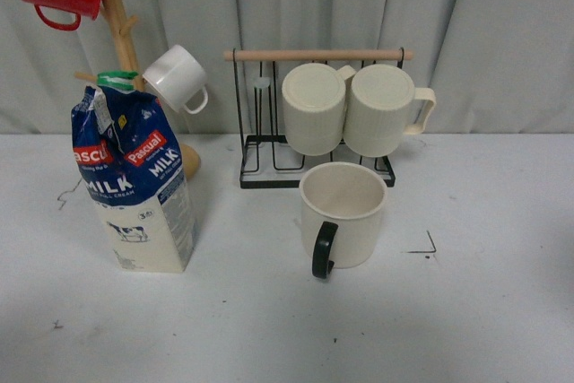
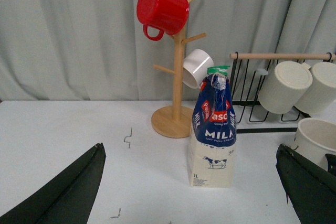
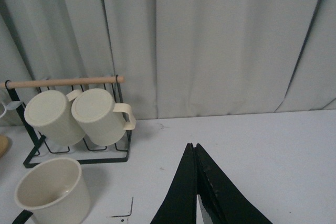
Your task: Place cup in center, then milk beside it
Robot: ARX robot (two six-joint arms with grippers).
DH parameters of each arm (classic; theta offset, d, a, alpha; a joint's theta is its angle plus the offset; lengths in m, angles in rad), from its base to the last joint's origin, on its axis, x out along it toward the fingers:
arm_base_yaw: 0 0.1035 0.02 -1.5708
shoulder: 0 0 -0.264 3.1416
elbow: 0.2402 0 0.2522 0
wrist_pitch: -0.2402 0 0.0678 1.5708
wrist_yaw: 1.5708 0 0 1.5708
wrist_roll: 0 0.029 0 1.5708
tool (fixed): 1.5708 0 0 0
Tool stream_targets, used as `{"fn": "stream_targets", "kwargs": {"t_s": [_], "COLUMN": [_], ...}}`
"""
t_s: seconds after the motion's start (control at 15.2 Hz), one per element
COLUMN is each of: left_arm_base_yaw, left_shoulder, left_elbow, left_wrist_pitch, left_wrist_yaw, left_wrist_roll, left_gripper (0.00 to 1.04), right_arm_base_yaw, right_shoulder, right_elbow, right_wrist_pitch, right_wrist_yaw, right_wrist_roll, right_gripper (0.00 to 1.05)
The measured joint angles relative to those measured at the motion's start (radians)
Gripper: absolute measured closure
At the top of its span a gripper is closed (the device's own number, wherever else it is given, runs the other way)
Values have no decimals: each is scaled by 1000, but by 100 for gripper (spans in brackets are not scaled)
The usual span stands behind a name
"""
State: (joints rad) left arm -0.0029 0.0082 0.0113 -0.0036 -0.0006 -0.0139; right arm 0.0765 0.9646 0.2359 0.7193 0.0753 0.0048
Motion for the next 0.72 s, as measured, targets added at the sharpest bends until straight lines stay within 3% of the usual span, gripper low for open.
{"fn": "stream_targets", "kwargs": {"t_s": [0.2,0.72], "left_arm_base_yaw": [0,0], "left_shoulder": [0,0], "left_elbow": [0,0], "left_wrist_pitch": [0,0], "left_wrist_yaw": [0,0], "left_wrist_roll": [0,0], "left_gripper": [7,7], "right_arm_base_yaw": [-83,-81], "right_shoulder": [-117,-400], "right_elbow": [-81,-203], "right_wrist_pitch": [-31,-171], "right_wrist_yaw": [-64,-72], "right_wrist_roll": [-2,-2], "right_gripper": [103,103]}}
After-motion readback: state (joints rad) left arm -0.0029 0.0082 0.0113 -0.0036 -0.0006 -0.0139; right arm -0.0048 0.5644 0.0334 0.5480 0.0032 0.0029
